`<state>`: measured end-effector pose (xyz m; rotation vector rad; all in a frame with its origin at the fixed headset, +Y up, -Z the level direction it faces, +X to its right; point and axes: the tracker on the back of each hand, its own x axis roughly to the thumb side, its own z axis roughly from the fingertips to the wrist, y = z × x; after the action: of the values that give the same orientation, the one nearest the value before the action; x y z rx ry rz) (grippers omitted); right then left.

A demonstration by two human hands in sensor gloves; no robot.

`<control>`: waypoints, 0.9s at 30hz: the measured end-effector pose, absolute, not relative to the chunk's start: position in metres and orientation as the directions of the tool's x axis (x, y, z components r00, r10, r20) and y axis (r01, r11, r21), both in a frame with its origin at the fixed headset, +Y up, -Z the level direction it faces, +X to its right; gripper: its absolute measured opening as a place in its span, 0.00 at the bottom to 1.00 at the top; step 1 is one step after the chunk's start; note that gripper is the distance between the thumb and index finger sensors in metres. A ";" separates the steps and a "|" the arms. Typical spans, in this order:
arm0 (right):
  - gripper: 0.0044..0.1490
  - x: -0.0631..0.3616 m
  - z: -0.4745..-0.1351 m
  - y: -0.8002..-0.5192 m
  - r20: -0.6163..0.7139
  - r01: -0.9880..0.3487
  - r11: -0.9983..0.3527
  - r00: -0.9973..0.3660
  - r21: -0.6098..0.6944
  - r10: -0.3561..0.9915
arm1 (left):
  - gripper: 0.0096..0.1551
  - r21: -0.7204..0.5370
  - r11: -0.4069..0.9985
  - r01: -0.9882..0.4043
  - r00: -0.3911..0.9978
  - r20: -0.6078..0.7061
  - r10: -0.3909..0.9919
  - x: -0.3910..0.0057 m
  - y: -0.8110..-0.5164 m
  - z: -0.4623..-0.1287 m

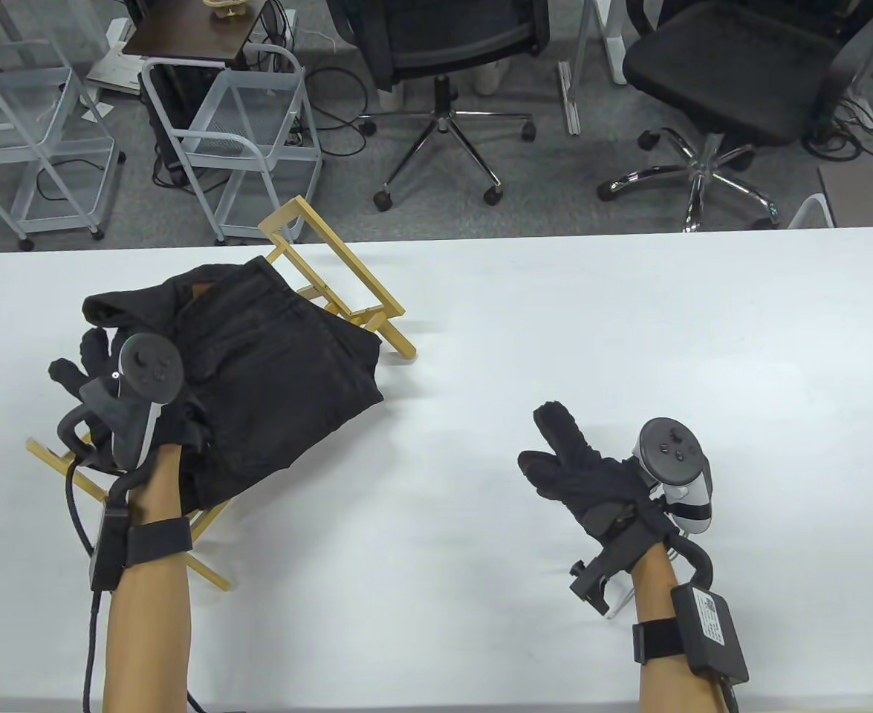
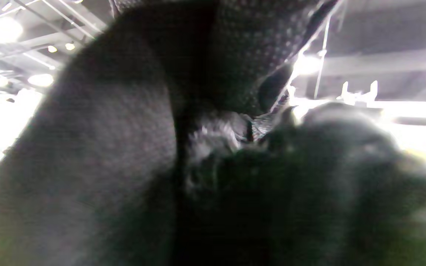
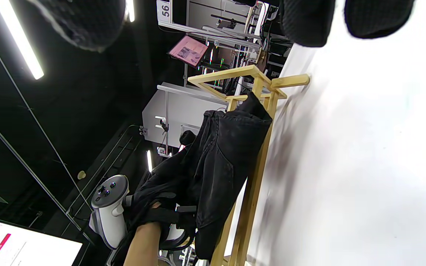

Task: Hang trousers on book rack

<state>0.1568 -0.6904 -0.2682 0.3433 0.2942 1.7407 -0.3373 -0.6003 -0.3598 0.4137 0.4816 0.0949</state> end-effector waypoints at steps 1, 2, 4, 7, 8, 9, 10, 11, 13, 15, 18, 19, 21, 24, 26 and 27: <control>0.65 0.156 -0.268 -0.691 0.066 -0.902 -0.195 -0.183 0.385 0.981 | 0.31 0.373 0.928 0.015 0.877 -0.450 0.167 -0.337 -0.602 -0.360; 0.65 0.155 -0.268 -0.691 0.066 -0.901 -0.196 -0.185 0.387 0.981 | 0.30 0.347 0.938 0.015 0.876 -0.457 0.156 -0.338 -0.603 -0.361; 0.65 0.153 -0.269 -0.691 0.065 -0.896 -0.205 -0.195 0.395 0.979 | 0.30 0.299 0.954 0.002 0.877 -0.458 0.142 -0.336 -0.606 -0.362; 0.65 0.149 -0.269 -0.692 0.063 -0.886 -0.220 -0.213 0.408 0.975 | 0.31 0.258 0.966 -0.007 0.874 -0.468 0.131 -0.333 -0.606 -0.361; 0.66 0.148 -0.269 -0.692 0.063 -0.883 -0.225 -0.218 0.412 0.974 | 0.33 0.236 0.971 -0.020 0.873 -0.469 0.132 -0.332 -0.606 -0.362; 0.66 0.147 -0.269 -0.692 0.064 -0.878 -0.231 -0.226 0.418 0.972 | 0.35 0.197 0.979 -0.059 0.865 -0.479 0.149 -0.332 -0.605 -0.362; 0.66 0.146 -0.269 -0.692 0.065 -0.875 -0.235 -0.230 0.423 0.971 | 0.38 0.170 0.981 -0.094 0.854 -0.493 0.168 -0.332 -0.605 -0.362; 0.66 0.145 -0.269 -0.692 0.067 -0.872 -0.239 -0.233 0.428 0.970 | 0.41 0.133 0.978 -0.158 0.831 -0.517 0.205 -0.331 -0.603 -0.360; 0.66 0.144 -0.268 -0.692 0.070 -0.869 -0.240 -0.234 0.432 0.970 | 0.45 0.093 0.973 -0.211 0.782 -0.581 0.225 -0.330 -0.600 -0.354; 0.66 0.143 -0.268 -0.691 0.074 -0.868 -0.239 -0.231 0.435 0.970 | 0.47 0.062 0.968 -0.243 0.767 -0.598 0.231 -0.330 -0.596 -0.351; 0.66 0.143 -0.267 -0.691 0.078 -0.869 -0.236 -0.225 0.436 0.971 | 0.48 0.067 0.972 -0.227 0.754 -0.619 0.219 -0.333 -0.588 -0.344; 0.66 0.143 -0.267 -0.691 0.079 -0.867 -0.239 -0.227 0.437 0.971 | 0.48 0.082 0.971 -0.223 0.748 -0.625 0.224 -0.333 -0.585 -0.341; 0.66 0.142 -0.268 -0.691 0.083 -0.865 -0.245 -0.232 0.438 0.969 | 0.48 0.085 0.969 -0.232 0.761 -0.605 0.235 -0.333 -0.579 -0.336; 0.66 0.140 -0.268 -0.691 0.085 -0.860 -0.249 -0.237 0.446 0.968 | 0.47 0.089 0.948 -0.304 0.759 -0.579 0.298 -0.329 -0.572 -0.328; 0.66 0.139 -0.267 -0.690 0.092 -0.857 -0.255 -0.240 0.447 0.967 | 0.48 0.103 0.946 -0.307 0.773 -0.553 0.311 -0.324 -0.567 -0.323; 0.66 0.138 -0.267 -0.690 0.095 -0.857 -0.255 -0.239 0.447 0.966 | 0.48 0.116 0.948 -0.296 0.787 -0.533 0.311 -0.322 -0.565 -0.320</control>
<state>0.1382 -0.6896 -0.2670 0.4156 0.3565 1.7964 -0.3217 -0.5647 -0.3197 0.0270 0.5788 0.3267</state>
